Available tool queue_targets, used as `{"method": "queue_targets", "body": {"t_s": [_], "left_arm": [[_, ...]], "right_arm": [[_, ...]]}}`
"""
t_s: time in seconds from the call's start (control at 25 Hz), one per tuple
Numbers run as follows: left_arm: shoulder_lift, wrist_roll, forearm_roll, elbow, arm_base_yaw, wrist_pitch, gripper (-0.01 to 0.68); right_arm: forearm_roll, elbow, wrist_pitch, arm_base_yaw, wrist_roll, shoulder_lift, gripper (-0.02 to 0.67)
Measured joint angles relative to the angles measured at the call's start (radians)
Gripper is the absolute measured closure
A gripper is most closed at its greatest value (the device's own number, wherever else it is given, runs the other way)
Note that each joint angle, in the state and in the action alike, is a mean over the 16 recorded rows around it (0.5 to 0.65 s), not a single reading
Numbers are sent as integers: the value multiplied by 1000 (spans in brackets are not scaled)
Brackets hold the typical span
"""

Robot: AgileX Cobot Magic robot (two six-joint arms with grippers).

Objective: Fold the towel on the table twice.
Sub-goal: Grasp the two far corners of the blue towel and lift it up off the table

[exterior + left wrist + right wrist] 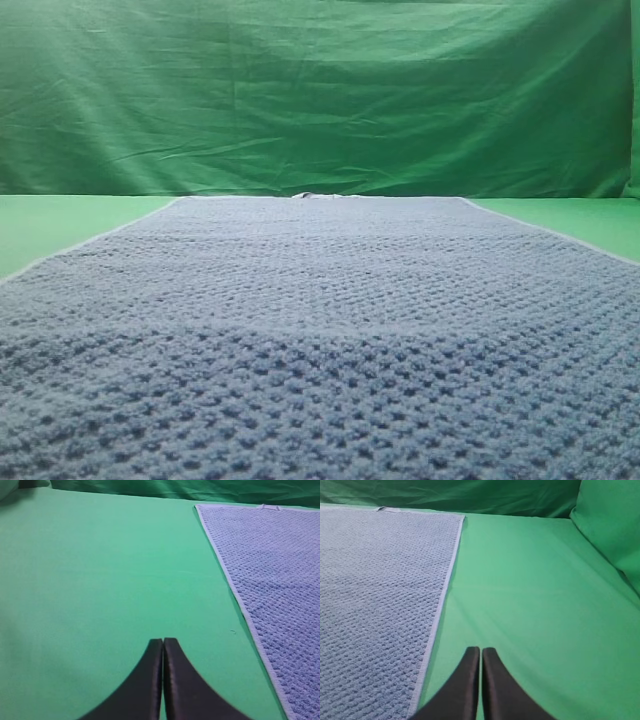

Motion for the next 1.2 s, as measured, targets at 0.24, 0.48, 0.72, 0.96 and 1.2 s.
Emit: {"method": "queue_targets", "body": {"t_s": [0.24,0.48,0.72,0.96,1.2], "left_arm": [[0,-6,-163,0,0,-61,673],[0,-4,-352,-5,0,-124,673],[8,61,-444,-66,0,-131,673],[84,185,-463,-189,0,-62,673],[222,297,-469,-331,-1,9,673]], "right_arm": [[128,0,-95,0,-1,0,649],[255,-4,-189,1,-5,0,649],[295,-63,-214,5,-42,4,649],[292,-189,-145,13,-105,65,649],[267,-346,-20,41,-163,188,649]]}}
